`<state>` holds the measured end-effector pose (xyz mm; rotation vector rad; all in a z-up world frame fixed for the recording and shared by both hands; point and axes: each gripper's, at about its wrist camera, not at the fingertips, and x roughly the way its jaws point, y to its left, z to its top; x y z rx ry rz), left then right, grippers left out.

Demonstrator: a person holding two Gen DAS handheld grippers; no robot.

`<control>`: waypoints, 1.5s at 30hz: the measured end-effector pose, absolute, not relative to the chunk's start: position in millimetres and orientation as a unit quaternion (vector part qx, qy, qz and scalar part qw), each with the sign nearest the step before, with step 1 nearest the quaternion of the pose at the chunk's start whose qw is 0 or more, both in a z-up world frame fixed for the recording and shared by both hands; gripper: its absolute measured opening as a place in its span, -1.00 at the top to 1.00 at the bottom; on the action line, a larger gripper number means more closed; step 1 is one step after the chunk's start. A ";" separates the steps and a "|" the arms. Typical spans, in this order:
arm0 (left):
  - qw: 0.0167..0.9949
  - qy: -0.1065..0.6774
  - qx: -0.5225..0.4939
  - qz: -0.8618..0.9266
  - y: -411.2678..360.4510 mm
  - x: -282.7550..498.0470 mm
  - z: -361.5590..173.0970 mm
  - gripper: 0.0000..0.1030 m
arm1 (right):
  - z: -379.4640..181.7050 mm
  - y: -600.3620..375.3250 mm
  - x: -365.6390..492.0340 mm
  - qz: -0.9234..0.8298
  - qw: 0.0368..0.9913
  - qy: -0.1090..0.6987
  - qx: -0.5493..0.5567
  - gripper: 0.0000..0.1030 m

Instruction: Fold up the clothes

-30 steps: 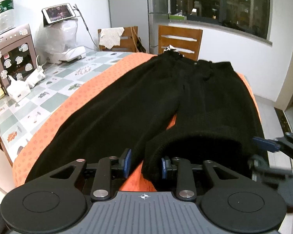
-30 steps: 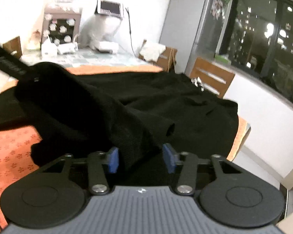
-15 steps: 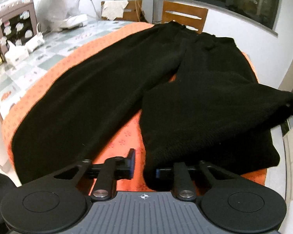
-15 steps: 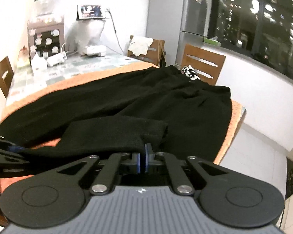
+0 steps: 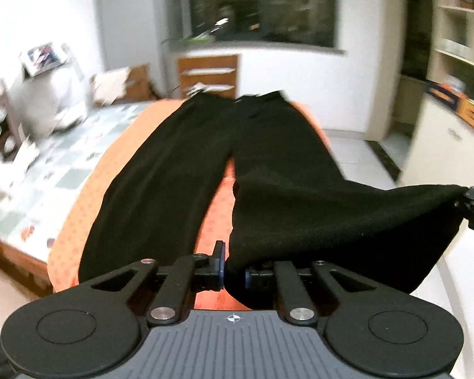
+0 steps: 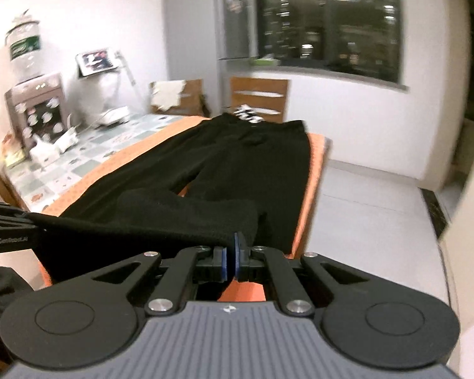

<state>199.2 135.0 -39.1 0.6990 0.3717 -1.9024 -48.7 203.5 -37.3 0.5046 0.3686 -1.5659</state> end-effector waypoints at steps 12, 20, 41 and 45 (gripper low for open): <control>0.431 0.126 0.293 -0.844 231.9 236.0 -15.0 0.76 | -19.6 378.0 24.3 -0.775 0.573 0.138 0.228 0.91; 0.436 0.105 0.294 -0.844 260.0 250.4 8.4 0.77 | -11.7 427.5 35.2 -0.769 0.573 0.130 0.252 0.91; 0.482 0.114 0.293 -0.818 273.9 279.6 3.9 0.77 | 1.4 444.6 58.9 -0.750 0.607 0.130 0.228 0.91; 0.486 0.109 0.287 -0.818 276.3 282.2 9.9 0.74 | 20.4 446.3 61.8 -0.752 0.614 0.120 0.208 0.91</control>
